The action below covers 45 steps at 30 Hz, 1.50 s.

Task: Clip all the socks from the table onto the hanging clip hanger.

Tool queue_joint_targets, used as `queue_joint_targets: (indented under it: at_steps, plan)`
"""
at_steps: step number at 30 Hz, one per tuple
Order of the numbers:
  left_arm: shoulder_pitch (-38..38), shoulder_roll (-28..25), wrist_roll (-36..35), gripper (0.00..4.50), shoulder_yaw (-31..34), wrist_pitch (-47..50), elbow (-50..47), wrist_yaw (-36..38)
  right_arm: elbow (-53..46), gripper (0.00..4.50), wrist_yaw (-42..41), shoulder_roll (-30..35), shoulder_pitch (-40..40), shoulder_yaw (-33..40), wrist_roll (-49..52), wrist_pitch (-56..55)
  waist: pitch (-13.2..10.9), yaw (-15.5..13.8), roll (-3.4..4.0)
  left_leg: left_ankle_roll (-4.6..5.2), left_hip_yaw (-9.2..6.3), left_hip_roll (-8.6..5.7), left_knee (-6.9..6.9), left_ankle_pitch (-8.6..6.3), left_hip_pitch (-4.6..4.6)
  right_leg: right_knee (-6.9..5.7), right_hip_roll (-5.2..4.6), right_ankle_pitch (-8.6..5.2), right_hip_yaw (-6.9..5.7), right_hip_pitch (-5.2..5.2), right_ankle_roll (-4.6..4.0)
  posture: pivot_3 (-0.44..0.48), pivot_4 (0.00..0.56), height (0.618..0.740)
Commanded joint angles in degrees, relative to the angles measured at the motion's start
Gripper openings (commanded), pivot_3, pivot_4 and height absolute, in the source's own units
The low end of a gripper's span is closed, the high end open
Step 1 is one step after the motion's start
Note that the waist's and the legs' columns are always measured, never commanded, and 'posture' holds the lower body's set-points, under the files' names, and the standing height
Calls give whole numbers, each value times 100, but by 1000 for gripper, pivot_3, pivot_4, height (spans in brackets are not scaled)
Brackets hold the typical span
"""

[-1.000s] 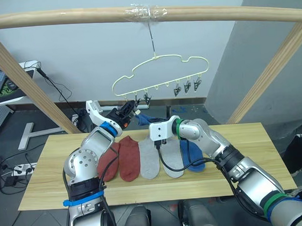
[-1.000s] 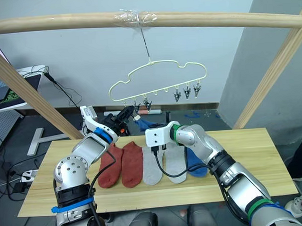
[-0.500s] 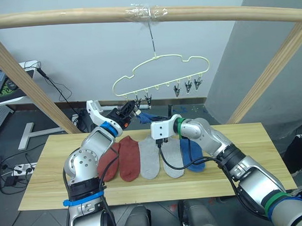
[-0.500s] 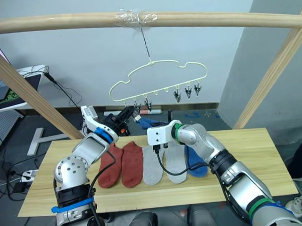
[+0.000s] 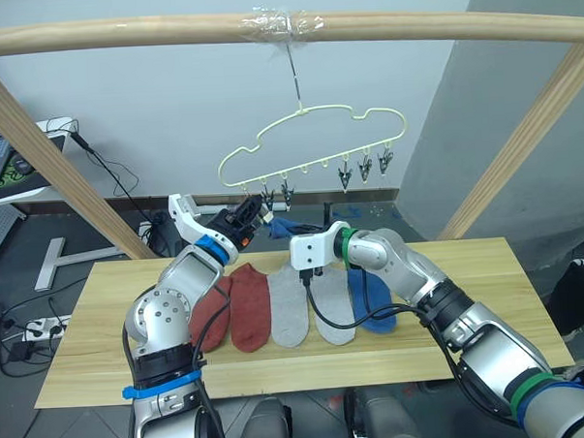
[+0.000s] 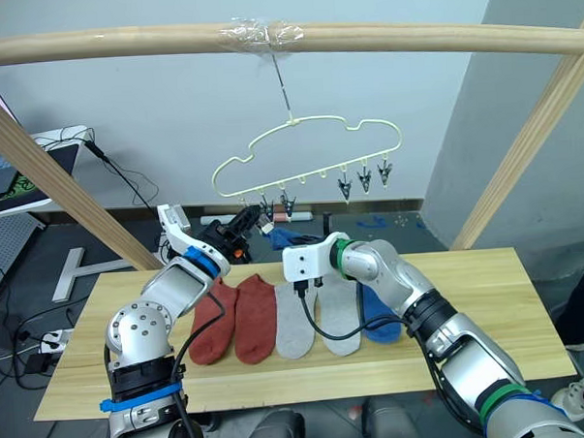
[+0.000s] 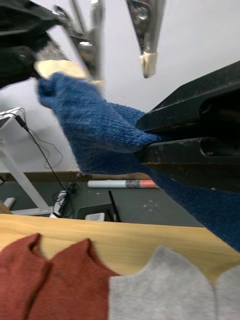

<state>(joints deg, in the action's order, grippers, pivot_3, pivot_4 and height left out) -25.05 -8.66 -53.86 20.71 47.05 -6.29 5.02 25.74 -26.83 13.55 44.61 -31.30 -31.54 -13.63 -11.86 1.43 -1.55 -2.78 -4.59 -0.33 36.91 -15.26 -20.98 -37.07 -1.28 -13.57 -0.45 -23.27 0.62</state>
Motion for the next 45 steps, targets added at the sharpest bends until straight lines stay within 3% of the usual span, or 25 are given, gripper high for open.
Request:
queue_joint_targets:
  at_steps: [1, 9, 22, 30, 31, 33, 42, 45]
  plan:
    - [-42, -7, -89, 197, 3, -44, -178, -13, -69, 14, 112, -67, 214, 72, -44, -40, 0, -2, 0, 0, 0, 0, 0, 0, 0, 0, 0, 0, 1, 0, 0, 35, 189, 740]
    - [-45, -50, 9, 197, -37, -140, -181, 58, -5, 14, 119, -101, 238, 90, -56, -60, 0, -4, 0, -1, 0, 0, -1, 0, 0, 1, 0, 1, 0, 0, -2, 34, 187, 740]
    - [144, -233, -159, 4435, 80, -70, -428, 105, 128, 0, 77, -174, 181, 103, 55, -41, 0, 4, 0, -1, 0, 0, -1, -1, -1, 1, 0, 1, 1, -1, -2, 34, 185, 740]
    - [799, -950, -455, 4473, 219, 236, -1103, 262, -88, 0, -739, -793, -235, 570, 1431, 420, -2, 6, 1, -7, -12, 7, -7, -6, -2, -1, 2, 3, -1, -7, -6, 38, 187, 740]
    - [843, -1066, -424, 4500, 229, 244, -1130, 318, -214, 518, -974, -895, -333, 619, 1725, 585, -2, 4, 1, -7, -13, 5, -6, -7, -2, -1, 1, 3, 1, -7, -6, 38, 187, 740]
    - [984, -1366, -184, 4500, 133, 166, -1244, 512, -449, 1101, -1191, -1208, -575, 890, 2341, 1224, -2, 2, 1, 11, -18, 5, -6, -17, -2, -1, 1, 3, 3, -6, -6, 56, 185, 740]
    - [1490, -1975, 1159, 4500, -673, -767, -1762, 1269, -766, 4414, -1519, -999, -937, 1029, 2717, 1969, -5, -141, 6, 15, -25, 2, -7, -19, -2, 4, 1, 0, 2, -7, -11, 80, 180, 740]
    - [1502, -1948, 1546, 4500, -932, -1056, -1818, 1337, -1125, 4462, -1551, -748, -1200, 1136, 2810, 2161, -5, -164, 6, 15, -21, 3, -10, -19, -4, 4, 1, -3, -3, -8, -14, 83, 179, 740]
